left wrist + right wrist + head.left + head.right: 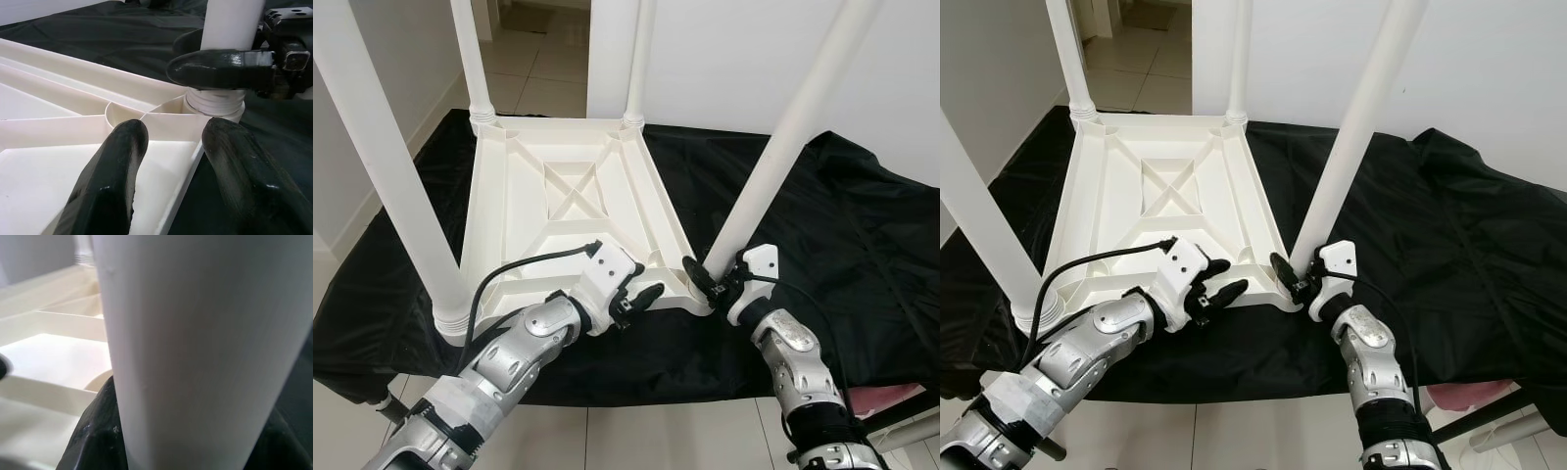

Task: Building children table

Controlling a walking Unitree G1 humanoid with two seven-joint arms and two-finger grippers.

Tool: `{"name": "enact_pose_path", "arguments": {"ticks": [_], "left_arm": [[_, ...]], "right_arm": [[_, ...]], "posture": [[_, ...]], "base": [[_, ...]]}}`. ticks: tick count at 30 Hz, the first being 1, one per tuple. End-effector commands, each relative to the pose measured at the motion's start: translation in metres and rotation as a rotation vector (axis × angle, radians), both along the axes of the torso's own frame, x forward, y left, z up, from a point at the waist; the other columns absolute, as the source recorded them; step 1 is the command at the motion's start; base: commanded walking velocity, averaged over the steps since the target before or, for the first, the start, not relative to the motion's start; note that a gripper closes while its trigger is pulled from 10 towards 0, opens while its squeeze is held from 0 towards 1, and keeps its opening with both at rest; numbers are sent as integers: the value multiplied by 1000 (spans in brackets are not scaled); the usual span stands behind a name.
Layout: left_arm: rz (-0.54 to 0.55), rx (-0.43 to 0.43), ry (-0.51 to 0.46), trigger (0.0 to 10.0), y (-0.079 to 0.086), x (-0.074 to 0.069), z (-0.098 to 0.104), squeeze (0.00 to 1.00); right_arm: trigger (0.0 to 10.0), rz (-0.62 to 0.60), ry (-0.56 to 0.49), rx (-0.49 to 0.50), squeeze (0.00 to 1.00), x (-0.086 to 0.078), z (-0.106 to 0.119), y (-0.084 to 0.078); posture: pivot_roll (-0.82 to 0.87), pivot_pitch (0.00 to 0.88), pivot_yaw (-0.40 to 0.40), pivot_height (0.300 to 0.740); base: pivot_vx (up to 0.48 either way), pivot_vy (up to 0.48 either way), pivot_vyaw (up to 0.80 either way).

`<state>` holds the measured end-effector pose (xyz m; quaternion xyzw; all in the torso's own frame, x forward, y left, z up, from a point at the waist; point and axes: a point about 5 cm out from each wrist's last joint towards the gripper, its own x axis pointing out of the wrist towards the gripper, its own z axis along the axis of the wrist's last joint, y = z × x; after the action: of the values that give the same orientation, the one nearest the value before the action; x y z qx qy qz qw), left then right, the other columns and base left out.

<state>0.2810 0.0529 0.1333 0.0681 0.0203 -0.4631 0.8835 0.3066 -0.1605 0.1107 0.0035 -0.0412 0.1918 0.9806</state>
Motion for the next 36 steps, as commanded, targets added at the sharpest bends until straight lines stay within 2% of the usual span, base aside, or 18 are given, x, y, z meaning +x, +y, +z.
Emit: {"name": "enact_pose_path", "arguments": {"ticks": [1, 5, 8, 9, 10, 11, 12, 13, 15, 18, 28, 29, 30, 31, 32, 33, 36], "left_arm": [[-247, 21, 16, 10000, -7, -10, 0, 0], [-247, 20, 15, 10000, -7, -10, 1, 0], [-248, 21, 11, 10000, -8, -9, 1, 0], [-248, 21, 11, 10000, -8, -9, 1, 0], [-248, 19, 7, 10000, -9, -8, 1, 0], [-248, 19, 7, 10000, -9, -8, 1, 0], [-248, 18, 5, 10000, -9, -8, 1, 0], [-248, 18, 5, 10000, -9, -8, 1, 0], [-247, 14, 2, 10000, -11, -8, 1, 0], [-246, 9, 3, 10000, -13, -8, 1, 0], [-246, 10, -2, 10000, -13, -7, 1, 0], [-245, 11, -4, 10000, -13, -7, 1, 0], [-245, 11, -4, 10000, -13, -7, 1, 0], [-244, 12, -4, 10000, -13, -7, 1, 0], [-244, 12, -4, 10000, -13, -7, 1, 0], [-243, 13, -5, 10000, -12, -7, 0, 0], [-243, 14, -3, 10000, -12, -8, 0, 0]], "right_arm": [[10000, -68, 41, -20, 0, -1, -7, 3], [10000, -88, 53, -25, 0, -2, -9, 7], [10000, -191, 94, -15, 0, -1, -15, 11], [10000, -191, 94, -15, 0, -1, -15, 11], [10000, -273, 112, 8, 0, -2, -18, 13], [10000, -273, 112, 8, 0, -2, -18, 13], [10000, -366, 117, 54, 0, -3, -19, 15], [10000, -366, 117, 54, 0, -3, -19, 15], [10000, -461, 143, 166, 0, -8, -20, 22], [10000, -452, 147, 187, 0, -9, -20, 28], [10000, -459, 100, 89, 0, -8, -17, 23], [10000, -459, 91, 90, 137, -8, -15, 23], [10000, -459, 91, 90, 137, -8, -15, 23], [10000, -457, 76, 91, 820, -8, -14, 23], [10000, -457, 76, 91, 820, -8, -14, 23], [10000, -464, 68, 90, 1000, -8, -13, 23], [10000, -441, 56, 115, 1000, -9, -10, 25]], "posture": [[-3, 0, -70, 740], [-4, 0, -69, 740], [-4, 0, -72, 740], [-4, 0, -72, 740], [-6, 0, -75, 740], [-6, 0, -75, 740], [-6, 0, -80, 740], [-6, 0, -80, 740], [-5, 0, -88, 740], [-8, 0, -90, 740], [1, 0, -102, 740], [4, 0, -103, 740], [4, 0, -103, 740], [5, 0, -103, 740], [5, 0, -103, 740], [5, 0, -103, 740], [7, 0, -101, 740]], "base": [[0, 0, 0], [0, 0, 0], [0, 0, 0], [0, 0, 0], [0, 0, 0], [0, 0, 0], [0, 0, 0], [0, 0, 0], [0, 0, 0], [0, 0, 0], [0, 0, 0], [0, 0, 0], [0, 0, 0], [0, 0, 0], [0, 0, 0], [0, 0, 0], [0, 0, 0]]}}
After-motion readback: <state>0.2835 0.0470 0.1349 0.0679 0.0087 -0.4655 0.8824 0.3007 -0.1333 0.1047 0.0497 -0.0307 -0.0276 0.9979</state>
